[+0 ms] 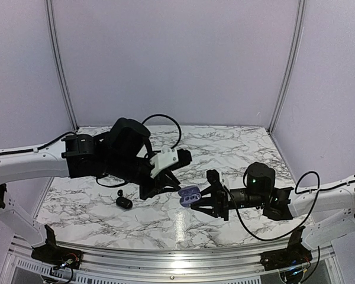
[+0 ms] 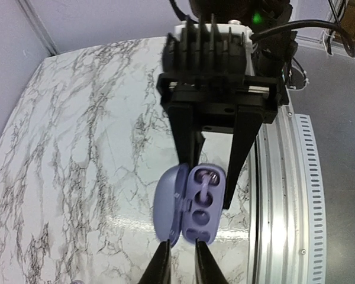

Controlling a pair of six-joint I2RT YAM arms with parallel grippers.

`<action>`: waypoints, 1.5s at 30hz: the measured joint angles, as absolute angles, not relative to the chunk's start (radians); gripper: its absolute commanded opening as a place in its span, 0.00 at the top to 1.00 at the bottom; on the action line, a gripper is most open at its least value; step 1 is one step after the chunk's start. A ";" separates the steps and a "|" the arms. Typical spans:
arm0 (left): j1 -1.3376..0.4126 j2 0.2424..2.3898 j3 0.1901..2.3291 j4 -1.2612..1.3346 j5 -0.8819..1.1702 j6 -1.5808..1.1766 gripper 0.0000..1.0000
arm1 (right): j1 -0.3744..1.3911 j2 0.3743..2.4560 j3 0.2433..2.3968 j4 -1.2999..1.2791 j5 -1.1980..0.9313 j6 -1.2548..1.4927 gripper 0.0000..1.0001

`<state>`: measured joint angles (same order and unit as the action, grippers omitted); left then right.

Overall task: Insert the wireless bluetooth earbuds into the charging case
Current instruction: Place the right earbud in the right side groove of the charging case, then adjust the left earbud at the center of the board.

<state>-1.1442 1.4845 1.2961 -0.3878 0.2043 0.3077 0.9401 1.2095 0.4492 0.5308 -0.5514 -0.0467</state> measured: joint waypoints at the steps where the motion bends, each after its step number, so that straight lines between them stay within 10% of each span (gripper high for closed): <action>1: -1.123 1.464 1.279 -0.377 0.209 0.296 0.77 | 0.925 1.209 0.438 0.546 -0.559 -0.031 1.00; 12: -0.875 1.397 1.058 -0.245 0.096 0.088 0.64 | 0.840 1.197 0.399 0.584 -0.593 0.027 1.00; 45: -0.764 1.913 1.262 -0.329 -0.131 -0.039 0.58 | 0.831 1.177 0.388 0.582 -0.593 0.034 1.00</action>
<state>-0.7635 1.9125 1.2617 -0.3294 -0.1307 -0.0387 0.8307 1.1774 0.3878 0.5819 -0.5926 0.0338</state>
